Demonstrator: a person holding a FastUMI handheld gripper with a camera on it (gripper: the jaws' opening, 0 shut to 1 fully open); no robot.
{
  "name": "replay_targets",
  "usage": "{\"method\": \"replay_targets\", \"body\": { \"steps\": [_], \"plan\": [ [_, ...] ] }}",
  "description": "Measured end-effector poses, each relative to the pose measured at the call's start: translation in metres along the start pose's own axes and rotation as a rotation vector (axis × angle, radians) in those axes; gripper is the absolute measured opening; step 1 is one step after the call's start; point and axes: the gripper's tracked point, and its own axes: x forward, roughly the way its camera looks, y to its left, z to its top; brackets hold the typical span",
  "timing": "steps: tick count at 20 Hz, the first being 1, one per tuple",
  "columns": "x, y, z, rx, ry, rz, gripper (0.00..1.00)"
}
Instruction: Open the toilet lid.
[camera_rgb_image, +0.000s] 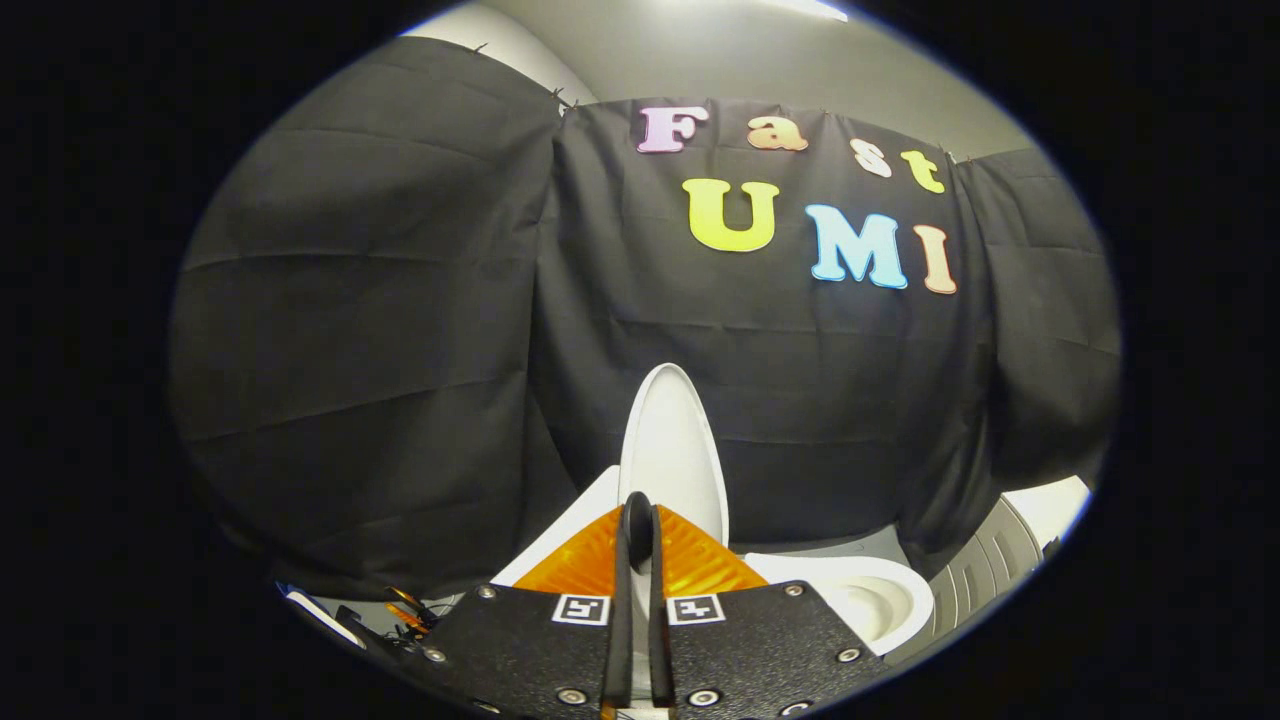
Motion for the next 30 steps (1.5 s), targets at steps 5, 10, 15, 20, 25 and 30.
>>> {"method": "replay_targets", "body": {
  "steps": [5, 10, 15, 20, 25, 30],
  "plan": [
    [-0.018, -0.007, 0.004, 0.172, -0.007, 0.117, 0.37],
    [-0.058, -0.061, 0.047, 0.199, -0.157, 0.129, 0.95],
    [-0.080, -0.149, 0.069, 0.052, -0.223, 0.029, 0.95],
    [-0.087, -0.235, 0.083, 0.095, -0.268, -0.045, 0.95],
    [-0.119, -0.321, 0.085, 0.021, -0.301, -0.166, 0.95],
    [-0.144, -0.389, 0.072, 0.045, -0.297, -0.296, 0.95]
  ]
}}
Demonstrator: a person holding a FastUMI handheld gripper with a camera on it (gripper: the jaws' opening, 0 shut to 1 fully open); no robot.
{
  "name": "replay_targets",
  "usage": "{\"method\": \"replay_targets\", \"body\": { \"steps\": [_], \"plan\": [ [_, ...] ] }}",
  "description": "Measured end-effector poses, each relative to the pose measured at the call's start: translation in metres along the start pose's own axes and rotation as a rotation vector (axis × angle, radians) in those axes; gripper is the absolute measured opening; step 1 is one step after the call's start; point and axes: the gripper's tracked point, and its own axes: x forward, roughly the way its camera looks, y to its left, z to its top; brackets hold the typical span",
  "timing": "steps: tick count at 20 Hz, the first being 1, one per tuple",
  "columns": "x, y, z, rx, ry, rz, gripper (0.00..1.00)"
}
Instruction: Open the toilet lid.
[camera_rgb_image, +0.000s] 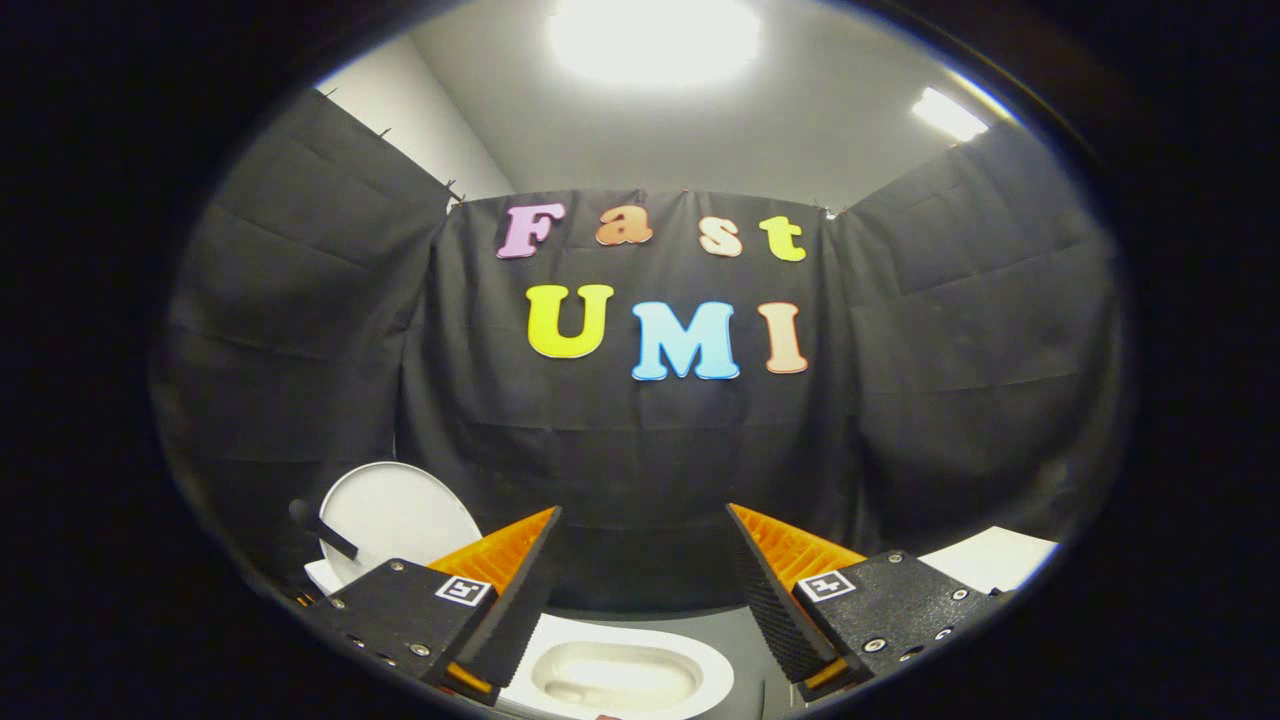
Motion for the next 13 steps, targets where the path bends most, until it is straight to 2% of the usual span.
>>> {"method": "replay_targets", "body": {
  "steps": [3, 6, 10, 13],
  "plan": [
    [-0.006, -0.025, 0.001, 0.062, -0.002, -0.089, 0.95],
    [-0.017, -0.051, 0.013, 0.036, -0.026, -0.165, 0.95],
    [-0.033, -0.064, 0.026, -0.079, -0.031, -0.192, 0.95],
    [-0.042, -0.059, 0.033, -0.090, -0.040, -0.158, 0.95]
  ]
}}
